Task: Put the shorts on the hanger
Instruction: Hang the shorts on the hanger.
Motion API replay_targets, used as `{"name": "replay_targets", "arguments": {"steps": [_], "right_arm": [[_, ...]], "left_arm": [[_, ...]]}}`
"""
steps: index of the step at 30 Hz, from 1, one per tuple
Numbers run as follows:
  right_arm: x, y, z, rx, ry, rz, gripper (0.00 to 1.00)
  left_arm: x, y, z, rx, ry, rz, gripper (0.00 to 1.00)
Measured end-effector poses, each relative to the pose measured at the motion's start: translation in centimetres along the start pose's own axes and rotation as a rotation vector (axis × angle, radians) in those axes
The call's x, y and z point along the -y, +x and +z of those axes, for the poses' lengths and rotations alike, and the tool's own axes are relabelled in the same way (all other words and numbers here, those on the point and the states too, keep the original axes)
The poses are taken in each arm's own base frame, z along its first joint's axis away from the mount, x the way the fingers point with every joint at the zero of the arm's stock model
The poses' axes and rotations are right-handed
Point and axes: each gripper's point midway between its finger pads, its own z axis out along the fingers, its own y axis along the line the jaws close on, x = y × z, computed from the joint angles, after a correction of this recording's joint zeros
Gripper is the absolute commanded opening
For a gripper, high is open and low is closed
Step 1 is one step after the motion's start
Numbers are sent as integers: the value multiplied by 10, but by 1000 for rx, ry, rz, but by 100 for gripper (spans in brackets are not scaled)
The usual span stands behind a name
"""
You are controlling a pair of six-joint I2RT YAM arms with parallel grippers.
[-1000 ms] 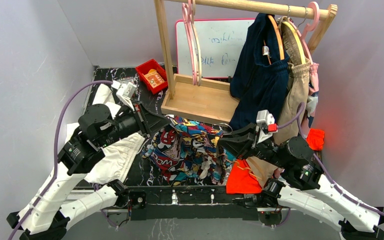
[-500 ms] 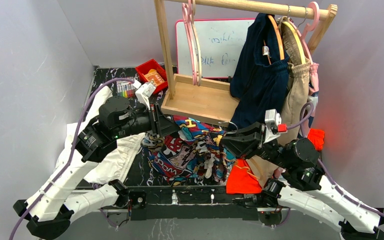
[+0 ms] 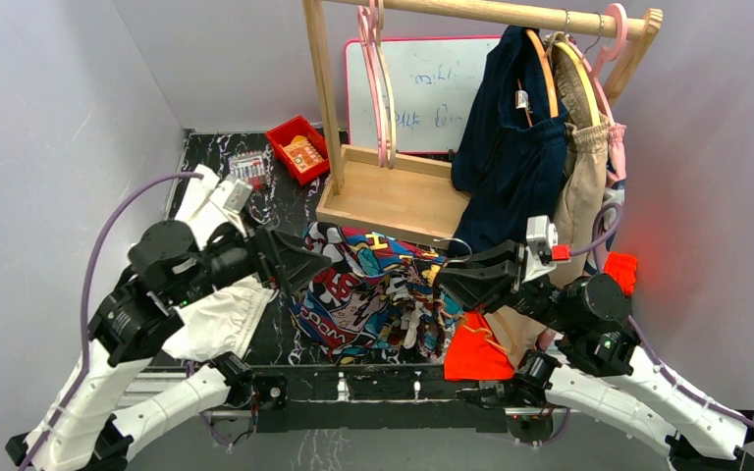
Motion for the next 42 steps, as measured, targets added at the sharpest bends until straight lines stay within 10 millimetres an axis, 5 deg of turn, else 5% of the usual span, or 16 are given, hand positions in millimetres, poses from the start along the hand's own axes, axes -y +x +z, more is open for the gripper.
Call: {"name": "replay_targets", "arguments": {"steps": [8, 14, 23, 42], "right_arm": [[5, 11, -1, -49, 20, -5, 0], [3, 21, 1, -108, 3, -9, 0], [-8, 28, 2, -168, -58, -2, 0], [-15, 24, 8, -157, -104, 4, 0]], "left_arm": [[11, -38, -27, 205, 35, 254, 98], [37, -46, 2, 166, 206, 443, 98], [46, 6, 63, -128, 505, 506, 93], [57, 32, 50, -204, 658, 501, 83]]}}
